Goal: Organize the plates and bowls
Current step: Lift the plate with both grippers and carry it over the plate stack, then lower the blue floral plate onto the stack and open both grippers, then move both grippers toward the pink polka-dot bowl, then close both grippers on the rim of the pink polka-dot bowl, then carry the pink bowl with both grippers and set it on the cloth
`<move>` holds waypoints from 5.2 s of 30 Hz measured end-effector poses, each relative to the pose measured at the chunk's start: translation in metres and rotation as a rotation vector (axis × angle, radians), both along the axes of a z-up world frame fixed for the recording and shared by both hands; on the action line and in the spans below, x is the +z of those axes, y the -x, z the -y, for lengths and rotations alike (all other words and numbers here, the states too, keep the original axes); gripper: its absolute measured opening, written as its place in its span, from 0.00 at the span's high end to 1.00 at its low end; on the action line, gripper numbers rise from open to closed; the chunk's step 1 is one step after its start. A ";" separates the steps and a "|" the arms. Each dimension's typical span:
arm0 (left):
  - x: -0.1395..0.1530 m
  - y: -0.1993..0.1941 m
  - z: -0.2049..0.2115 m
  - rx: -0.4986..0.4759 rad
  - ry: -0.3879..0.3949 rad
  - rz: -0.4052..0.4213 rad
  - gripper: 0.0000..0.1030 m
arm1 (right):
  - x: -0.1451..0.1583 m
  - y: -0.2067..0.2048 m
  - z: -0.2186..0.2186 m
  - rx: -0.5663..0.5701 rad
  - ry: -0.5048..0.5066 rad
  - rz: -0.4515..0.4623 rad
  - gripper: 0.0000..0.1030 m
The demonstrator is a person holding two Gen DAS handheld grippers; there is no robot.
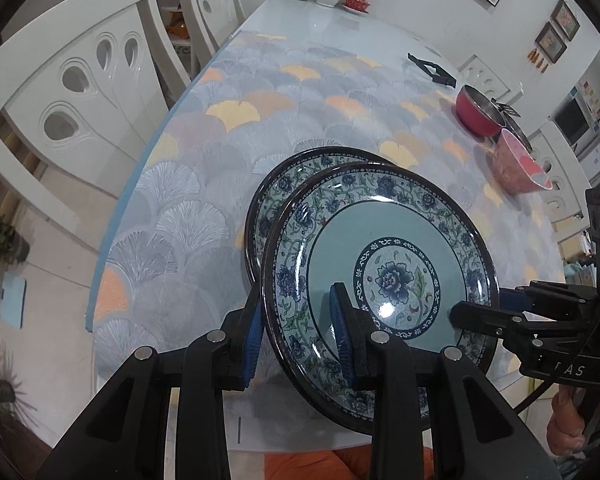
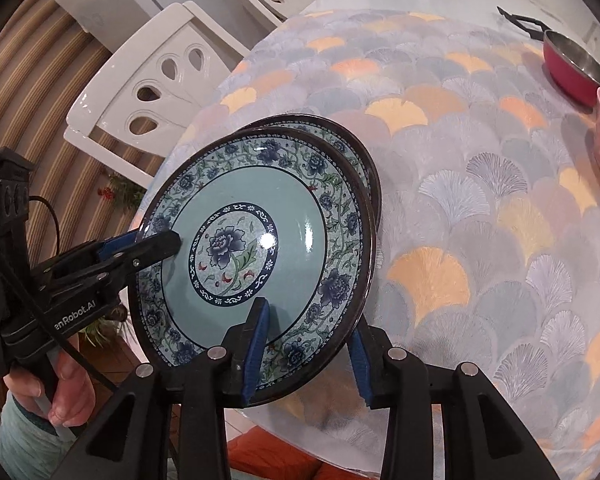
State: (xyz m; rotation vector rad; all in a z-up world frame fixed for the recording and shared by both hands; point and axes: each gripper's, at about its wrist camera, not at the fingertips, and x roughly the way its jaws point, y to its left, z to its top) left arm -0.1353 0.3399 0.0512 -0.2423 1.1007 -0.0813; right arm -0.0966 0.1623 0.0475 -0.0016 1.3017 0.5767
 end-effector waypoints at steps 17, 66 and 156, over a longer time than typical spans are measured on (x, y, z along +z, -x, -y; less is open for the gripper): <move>-0.007 -0.017 -0.004 0.024 -0.001 -0.009 0.73 | -0.017 -0.021 -0.010 -0.024 0.044 -0.071 0.55; 0.100 -0.151 0.075 -0.247 -0.081 0.222 0.56 | 0.049 -0.086 0.098 -0.329 0.035 0.054 0.47; 0.029 -0.086 0.284 -0.447 0.039 0.012 0.83 | 0.025 -0.032 0.252 -0.474 0.080 0.023 0.76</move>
